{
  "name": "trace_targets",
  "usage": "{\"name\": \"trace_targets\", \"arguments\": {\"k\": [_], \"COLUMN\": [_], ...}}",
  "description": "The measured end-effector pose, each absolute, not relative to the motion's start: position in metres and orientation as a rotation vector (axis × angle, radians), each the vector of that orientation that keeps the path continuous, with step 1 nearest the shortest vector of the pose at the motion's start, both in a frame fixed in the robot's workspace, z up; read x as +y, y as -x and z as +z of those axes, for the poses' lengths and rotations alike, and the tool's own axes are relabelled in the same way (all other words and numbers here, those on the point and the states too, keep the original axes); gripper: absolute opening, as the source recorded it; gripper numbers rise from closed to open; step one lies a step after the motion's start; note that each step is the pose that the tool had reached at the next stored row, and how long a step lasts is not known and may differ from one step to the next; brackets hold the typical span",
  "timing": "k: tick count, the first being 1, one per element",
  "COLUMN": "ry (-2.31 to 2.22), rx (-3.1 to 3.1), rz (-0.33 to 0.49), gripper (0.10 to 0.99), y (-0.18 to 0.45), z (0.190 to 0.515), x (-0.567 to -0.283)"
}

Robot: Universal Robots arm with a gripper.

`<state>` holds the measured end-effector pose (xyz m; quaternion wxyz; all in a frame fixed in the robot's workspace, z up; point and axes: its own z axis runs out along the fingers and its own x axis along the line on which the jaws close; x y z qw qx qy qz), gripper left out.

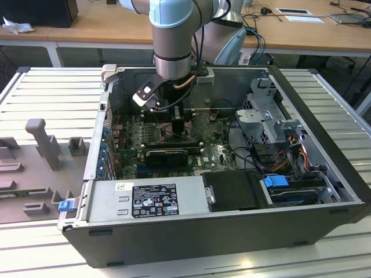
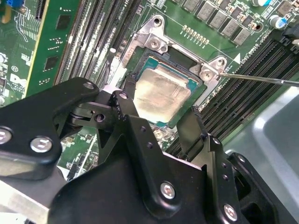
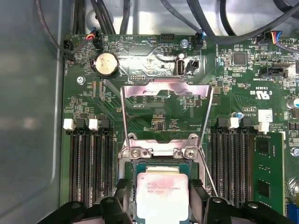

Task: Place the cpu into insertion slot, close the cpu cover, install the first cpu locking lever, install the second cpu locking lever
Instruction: 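Place the cpu into insertion slot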

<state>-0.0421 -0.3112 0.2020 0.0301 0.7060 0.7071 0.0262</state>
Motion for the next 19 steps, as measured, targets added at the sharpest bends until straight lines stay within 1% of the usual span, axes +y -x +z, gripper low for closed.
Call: {"name": "trace_targets", "arguments": {"k": [14,15,16,17,18,19], "ry": [-2.175,-2.175,-2.175,-2.175,-2.175,-2.175], "rx": [2.179,2.179,2.179,2.179,2.179,2.179], "rz": [0.078,0.077,0.078,0.077,0.078,0.077], "gripper": [0.616,0.627,0.686,0.686,0.753,0.753], "y": [0.0419,0.0419,0.0419,0.0420,0.0419,0.0420], "z": [0.1954,0.1954,0.1955,0.1964,0.1978,0.1990], "x": [-0.3112,-0.3113,-0.3112,-0.3113,-0.3112,-0.3113]}}
